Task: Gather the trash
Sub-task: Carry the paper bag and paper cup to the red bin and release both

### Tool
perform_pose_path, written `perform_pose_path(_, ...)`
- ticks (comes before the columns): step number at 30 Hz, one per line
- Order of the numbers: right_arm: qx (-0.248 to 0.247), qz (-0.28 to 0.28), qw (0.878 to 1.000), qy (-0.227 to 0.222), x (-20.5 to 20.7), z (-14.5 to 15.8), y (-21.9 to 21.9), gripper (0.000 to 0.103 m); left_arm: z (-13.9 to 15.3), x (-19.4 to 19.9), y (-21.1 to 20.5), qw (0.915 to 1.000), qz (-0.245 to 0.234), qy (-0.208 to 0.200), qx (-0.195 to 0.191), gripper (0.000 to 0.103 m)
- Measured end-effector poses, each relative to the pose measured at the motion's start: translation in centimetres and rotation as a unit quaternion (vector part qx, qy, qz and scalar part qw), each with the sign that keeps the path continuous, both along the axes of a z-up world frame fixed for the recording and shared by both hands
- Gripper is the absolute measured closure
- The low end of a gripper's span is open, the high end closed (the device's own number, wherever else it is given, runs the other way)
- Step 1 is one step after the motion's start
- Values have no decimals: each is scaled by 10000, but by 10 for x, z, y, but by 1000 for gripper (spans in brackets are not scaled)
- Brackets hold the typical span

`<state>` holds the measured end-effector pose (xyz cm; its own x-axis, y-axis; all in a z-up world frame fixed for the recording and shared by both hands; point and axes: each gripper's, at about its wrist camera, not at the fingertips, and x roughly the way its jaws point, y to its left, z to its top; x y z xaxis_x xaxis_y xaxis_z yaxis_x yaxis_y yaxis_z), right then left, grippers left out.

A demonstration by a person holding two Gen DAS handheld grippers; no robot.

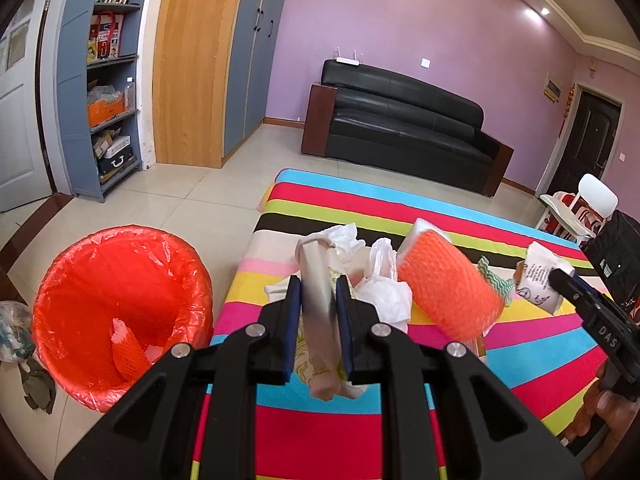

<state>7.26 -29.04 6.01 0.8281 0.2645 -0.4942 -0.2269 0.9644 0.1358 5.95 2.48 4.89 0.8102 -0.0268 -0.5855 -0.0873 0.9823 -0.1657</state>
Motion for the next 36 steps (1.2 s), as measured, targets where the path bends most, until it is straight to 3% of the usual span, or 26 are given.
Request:
perform_pose_path(13,-47,274,9996,-70,-1,9,22,60,13,-5,20,9996,259,-104,12,86)
perform_pose_path(36,-182,1326,9909,-113,24,34,157,60,35,-29,131,9920,1214,-332,80,86)
